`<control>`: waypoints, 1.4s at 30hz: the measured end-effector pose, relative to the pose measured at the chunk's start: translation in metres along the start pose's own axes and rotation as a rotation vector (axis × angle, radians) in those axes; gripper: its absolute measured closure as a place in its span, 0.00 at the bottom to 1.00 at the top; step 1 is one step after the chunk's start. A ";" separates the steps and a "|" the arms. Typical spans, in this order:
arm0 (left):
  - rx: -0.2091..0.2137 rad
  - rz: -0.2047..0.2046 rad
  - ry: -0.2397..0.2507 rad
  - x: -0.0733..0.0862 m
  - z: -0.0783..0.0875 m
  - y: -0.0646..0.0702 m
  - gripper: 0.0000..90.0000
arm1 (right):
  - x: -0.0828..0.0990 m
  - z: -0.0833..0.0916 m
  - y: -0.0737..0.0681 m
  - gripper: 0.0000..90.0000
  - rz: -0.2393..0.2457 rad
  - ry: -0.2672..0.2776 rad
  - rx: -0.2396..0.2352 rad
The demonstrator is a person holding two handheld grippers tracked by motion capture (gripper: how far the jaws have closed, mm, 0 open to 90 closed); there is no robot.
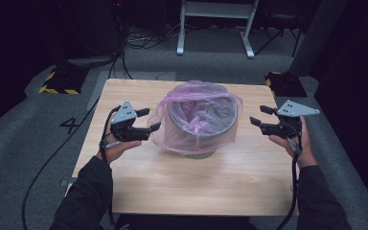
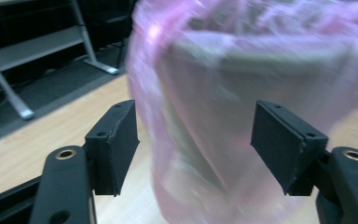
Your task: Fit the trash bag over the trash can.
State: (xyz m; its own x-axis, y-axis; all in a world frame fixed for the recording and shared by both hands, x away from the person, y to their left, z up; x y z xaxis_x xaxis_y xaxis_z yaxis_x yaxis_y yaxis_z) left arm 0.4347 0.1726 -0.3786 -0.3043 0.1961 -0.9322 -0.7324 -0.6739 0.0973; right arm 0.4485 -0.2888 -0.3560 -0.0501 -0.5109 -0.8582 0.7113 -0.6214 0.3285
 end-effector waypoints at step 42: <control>-0.150 0.054 -0.106 -0.041 -0.095 -0.037 1.00 | -0.040 -0.098 0.026 1.00 -0.161 -0.030 0.064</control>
State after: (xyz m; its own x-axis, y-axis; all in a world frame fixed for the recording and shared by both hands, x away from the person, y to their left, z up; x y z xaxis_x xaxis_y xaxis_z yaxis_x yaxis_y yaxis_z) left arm 0.5323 0.1215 -0.3767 -0.4095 0.2253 -0.8840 -0.6163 -0.7828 0.0860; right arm 0.5378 -0.2261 -0.3518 -0.1812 -0.4185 -0.8899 0.6466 -0.7325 0.2129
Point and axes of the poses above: each handheld gripper's, and its own axes: z roughly backward along the jaws, x roughly out of its underside, y roughly to its right, the point moved 2 cm from there along -z, roughly forward along the jaws, and after that the axes turned 9 degrees about z, right-handed, at the moved point
